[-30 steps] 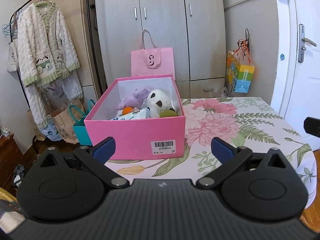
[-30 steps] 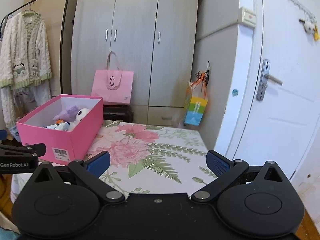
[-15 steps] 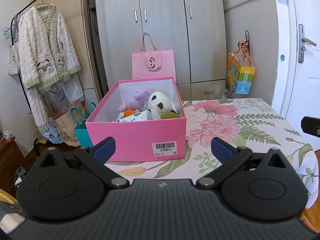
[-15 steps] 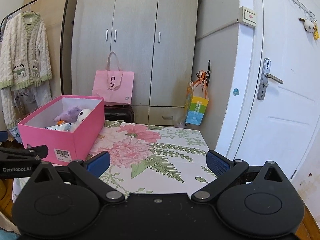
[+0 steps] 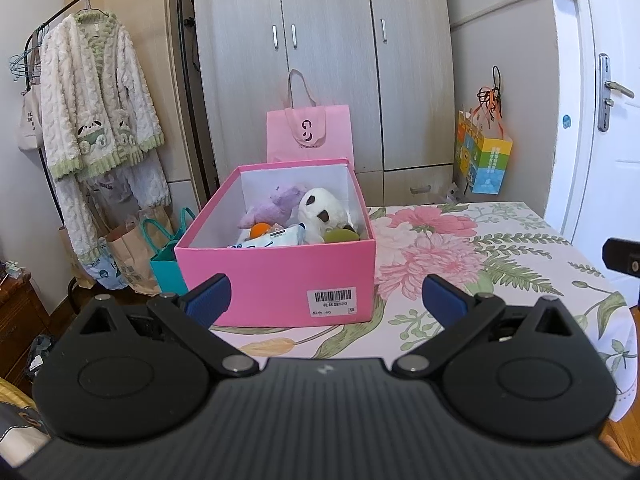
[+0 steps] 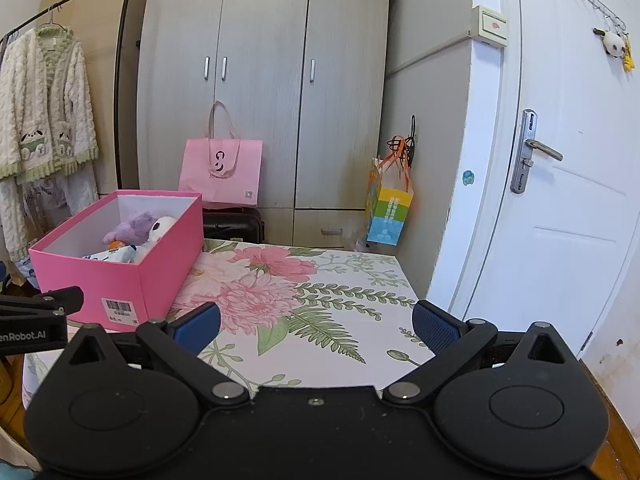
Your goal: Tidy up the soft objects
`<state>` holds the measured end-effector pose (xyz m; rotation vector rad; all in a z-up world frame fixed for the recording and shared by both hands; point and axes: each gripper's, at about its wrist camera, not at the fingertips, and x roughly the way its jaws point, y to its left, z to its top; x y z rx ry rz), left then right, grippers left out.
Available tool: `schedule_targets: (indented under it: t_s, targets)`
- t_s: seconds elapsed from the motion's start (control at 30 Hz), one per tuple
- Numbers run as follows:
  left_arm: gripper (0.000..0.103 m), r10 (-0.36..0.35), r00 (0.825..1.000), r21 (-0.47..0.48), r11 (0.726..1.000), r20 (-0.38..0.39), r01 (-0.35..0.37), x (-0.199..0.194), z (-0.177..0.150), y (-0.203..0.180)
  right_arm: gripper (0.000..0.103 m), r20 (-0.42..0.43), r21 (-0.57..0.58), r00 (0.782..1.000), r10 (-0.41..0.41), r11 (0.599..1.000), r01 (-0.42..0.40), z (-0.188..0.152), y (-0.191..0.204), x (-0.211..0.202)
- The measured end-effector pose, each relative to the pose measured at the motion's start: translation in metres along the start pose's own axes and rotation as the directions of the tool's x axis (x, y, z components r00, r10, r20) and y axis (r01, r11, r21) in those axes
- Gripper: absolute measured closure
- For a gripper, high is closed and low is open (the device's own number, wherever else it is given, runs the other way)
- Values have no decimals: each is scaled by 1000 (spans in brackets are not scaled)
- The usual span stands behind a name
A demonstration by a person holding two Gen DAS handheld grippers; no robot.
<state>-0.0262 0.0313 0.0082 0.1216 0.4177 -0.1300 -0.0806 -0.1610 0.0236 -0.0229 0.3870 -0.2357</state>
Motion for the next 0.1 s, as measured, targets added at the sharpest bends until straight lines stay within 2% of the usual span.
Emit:
schedule_targets:
  t_s: [0.1]
  targets:
    - [0,12,1000,-2,1000,9,-12,0,0,0,0,0,-3,1000,1,1000,-1,0,0,1]
